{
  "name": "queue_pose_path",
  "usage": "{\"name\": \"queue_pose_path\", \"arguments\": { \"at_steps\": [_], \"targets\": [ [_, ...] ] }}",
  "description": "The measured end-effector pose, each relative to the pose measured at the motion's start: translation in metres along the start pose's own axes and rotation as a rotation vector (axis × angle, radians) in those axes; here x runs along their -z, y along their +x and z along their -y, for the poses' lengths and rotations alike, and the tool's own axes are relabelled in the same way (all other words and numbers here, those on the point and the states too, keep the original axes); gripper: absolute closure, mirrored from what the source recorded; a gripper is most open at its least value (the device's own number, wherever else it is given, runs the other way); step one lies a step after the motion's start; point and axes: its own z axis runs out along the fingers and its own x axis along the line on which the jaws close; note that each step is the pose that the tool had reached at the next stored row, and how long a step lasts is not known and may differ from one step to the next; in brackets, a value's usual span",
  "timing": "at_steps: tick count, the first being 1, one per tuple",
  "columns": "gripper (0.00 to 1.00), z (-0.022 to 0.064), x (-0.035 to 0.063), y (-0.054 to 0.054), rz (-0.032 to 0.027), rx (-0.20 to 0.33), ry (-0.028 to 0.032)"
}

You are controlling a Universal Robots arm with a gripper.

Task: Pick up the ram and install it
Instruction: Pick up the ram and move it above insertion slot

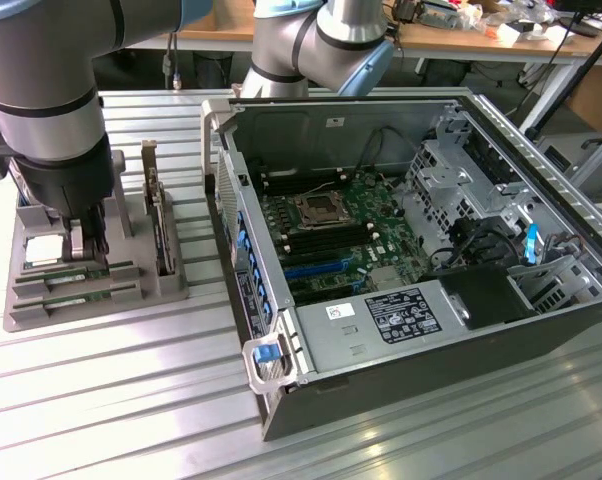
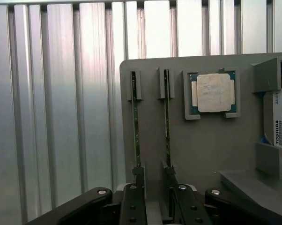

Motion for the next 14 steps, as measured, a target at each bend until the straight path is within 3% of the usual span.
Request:
{"name": "queue_pose_path", "arguments": {
  "at_steps": [14],
  "targets": [
    [0.70,-0.0036,-0.0105,0.003,-0.0004,0.000,0.0001]
  ]
}}
